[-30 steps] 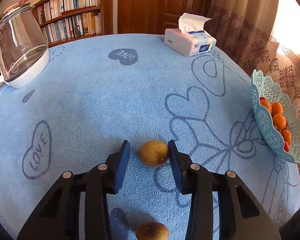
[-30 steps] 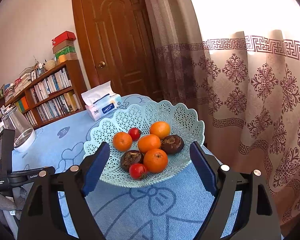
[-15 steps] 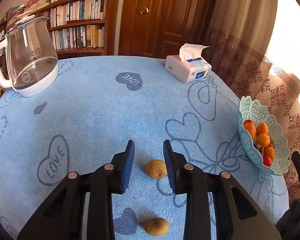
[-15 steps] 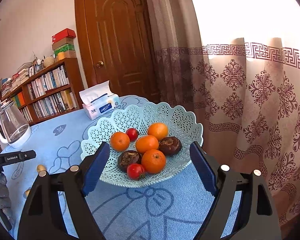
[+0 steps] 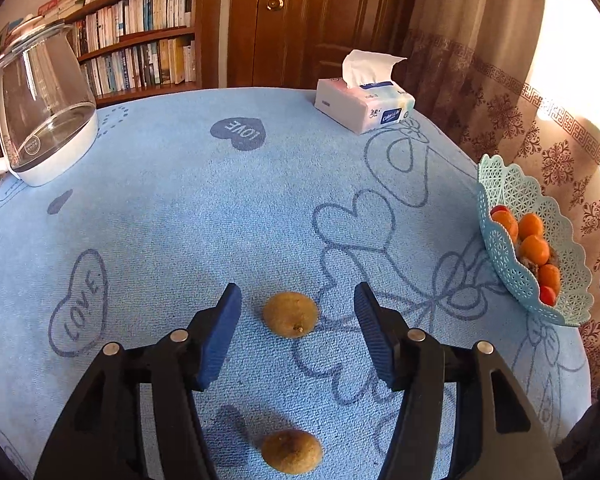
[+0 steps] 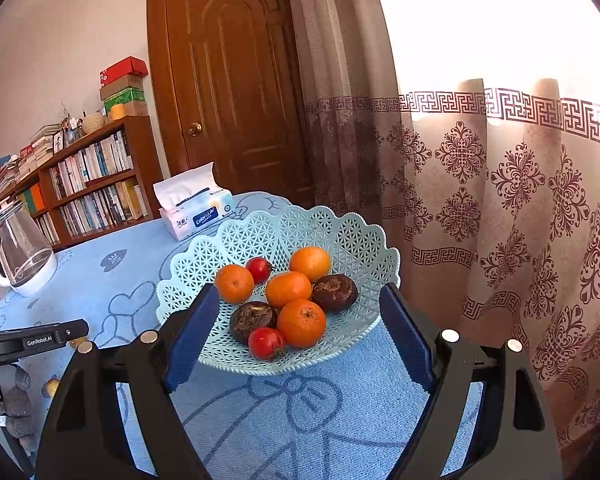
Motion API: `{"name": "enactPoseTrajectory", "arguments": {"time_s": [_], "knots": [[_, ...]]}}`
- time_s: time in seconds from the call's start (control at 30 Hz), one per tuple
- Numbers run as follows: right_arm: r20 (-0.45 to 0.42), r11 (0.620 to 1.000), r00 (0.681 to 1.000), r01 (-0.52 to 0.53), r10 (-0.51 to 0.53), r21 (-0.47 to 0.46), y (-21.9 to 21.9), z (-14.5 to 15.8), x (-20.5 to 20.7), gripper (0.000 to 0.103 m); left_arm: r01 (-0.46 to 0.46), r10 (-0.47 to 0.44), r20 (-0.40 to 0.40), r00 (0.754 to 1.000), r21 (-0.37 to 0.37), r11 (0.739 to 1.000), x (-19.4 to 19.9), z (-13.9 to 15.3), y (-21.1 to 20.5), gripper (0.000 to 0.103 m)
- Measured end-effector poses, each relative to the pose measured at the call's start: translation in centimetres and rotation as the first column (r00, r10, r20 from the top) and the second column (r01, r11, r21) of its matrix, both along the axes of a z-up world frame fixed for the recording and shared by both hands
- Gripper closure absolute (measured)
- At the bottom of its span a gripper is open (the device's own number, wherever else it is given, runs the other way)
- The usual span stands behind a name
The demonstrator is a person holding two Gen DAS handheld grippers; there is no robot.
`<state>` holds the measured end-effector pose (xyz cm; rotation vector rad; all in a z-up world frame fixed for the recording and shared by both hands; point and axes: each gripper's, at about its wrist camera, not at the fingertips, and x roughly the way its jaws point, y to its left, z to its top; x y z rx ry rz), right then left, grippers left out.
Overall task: Organize fruits
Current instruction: 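Move the left tool to a small yellow-brown fruit and grasp it, then grasp another small yellow-brown fruit with the right tool while the left tool holds its fruit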
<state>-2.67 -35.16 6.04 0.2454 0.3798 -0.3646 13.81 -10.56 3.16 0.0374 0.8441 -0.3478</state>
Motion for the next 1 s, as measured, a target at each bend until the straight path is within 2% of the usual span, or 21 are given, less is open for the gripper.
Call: {"name": "enactPoseTrajectory", "arguments": {"time_s": [0.1,0.17,0.23,0.37,0.53,0.7,0.8,0.9,1.0], "knots": [[0.000,1.000,1.000,0.000,0.000,0.000,0.0,0.0,0.0,0.020,0.001,0.000,-0.034,0.999,0.033,0.999,0.7,-1.3,-0.4,0.062],[-0.001,1.000,1.000,0.000,0.000,0.000,0.0,0.0,0.0,0.020,0.000,0.000,-0.017,1.000,0.051,0.999,0.6,-1.5,-0.5,0.065],[0.000,1.000,1.000,0.001,-0.001,-0.001,0.0,0.0,0.0,0.020,-0.003,0.003,-0.017,1.000,0.051,0.999,0.7,-1.4,-0.3,0.073],[0.000,1.000,1.000,0.005,-0.005,-0.011,0.2,0.1,-0.1,0.020,-0.010,0.011,-0.010,1.000,0.022,1.000,0.6,-0.7,0.5,0.074],[0.007,0.998,1.000,-0.004,0.005,-0.066,1.3,0.7,-0.2,0.020,-0.031,0.032,0.051,0.998,-0.024,0.999,0.0,1.8,2.2,0.074],[0.007,0.992,0.993,-0.113,0.114,-0.063,4.3,1.6,-0.2,0.020,-0.069,0.076,0.110,0.991,-0.066,0.995,-0.4,4.3,4.4,0.074],[-0.037,0.966,0.966,-0.257,0.256,-0.034,7.0,1.4,1.0,0.020,-0.087,0.098,0.137,0.986,-0.080,0.993,-0.6,5.3,5.3,0.074],[-0.096,0.917,0.912,-0.398,0.399,0.029,9.8,0.7,2.7,0.020,-0.101,0.113,0.152,0.982,-0.084,0.991,-0.8,5.8,5.8,0.074],[-0.142,0.869,0.857,-0.485,0.495,0.099,12.0,-0.1,4.2,0.020,-0.113,0.126,0.167,0.978,-0.082,0.990,-0.9,6.1,6.1,0.074]]}}
